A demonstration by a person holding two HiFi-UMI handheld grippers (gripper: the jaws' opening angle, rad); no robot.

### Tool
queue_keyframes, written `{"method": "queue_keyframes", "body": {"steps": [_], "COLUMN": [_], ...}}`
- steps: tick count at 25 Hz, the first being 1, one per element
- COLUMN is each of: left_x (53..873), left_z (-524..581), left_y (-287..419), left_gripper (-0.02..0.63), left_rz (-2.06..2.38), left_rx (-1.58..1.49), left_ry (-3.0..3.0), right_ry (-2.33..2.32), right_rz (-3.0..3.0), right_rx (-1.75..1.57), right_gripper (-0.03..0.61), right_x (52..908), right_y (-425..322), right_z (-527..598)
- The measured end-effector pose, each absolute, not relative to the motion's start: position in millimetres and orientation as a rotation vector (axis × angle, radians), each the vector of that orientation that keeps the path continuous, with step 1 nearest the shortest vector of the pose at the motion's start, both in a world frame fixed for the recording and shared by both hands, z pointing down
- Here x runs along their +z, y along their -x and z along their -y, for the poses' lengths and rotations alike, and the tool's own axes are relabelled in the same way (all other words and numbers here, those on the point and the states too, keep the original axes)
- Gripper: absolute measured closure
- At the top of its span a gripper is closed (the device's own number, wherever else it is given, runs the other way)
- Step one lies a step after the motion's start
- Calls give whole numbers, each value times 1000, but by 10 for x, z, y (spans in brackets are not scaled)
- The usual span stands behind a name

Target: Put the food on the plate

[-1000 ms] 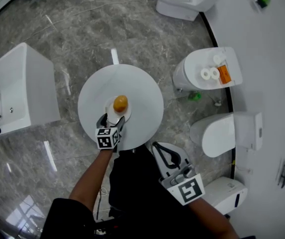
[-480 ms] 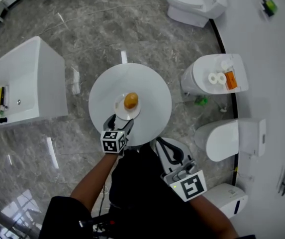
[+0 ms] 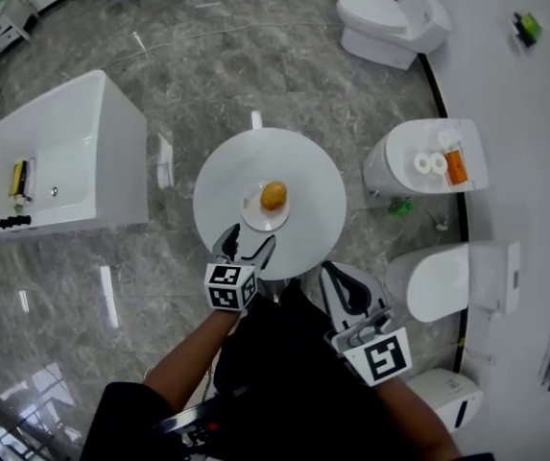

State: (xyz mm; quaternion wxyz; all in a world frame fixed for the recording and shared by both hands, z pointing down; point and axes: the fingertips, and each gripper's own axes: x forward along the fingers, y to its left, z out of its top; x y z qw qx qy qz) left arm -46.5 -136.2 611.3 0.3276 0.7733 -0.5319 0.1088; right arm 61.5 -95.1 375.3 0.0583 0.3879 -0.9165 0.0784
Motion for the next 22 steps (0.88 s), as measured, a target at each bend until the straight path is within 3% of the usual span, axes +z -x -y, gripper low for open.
{"method": "queue_keyframes", "body": {"steps": [17,22], "left_x": [4583,4156], "left_z": [843,767], "left_y": [658,707], "left_gripper": [241,305], "left_rz": [1557,1599], "left_rx": [-22,-147], "left_ry": [-2110,-2158], "right_ry": [-1108,-1086], "right_rz": [2888,2912], "right_rx": [214,205], "right_gripper": [574,574], "right_x": [3477,3411], "right_y": [-393,-329], "right_z": [762,744]}}
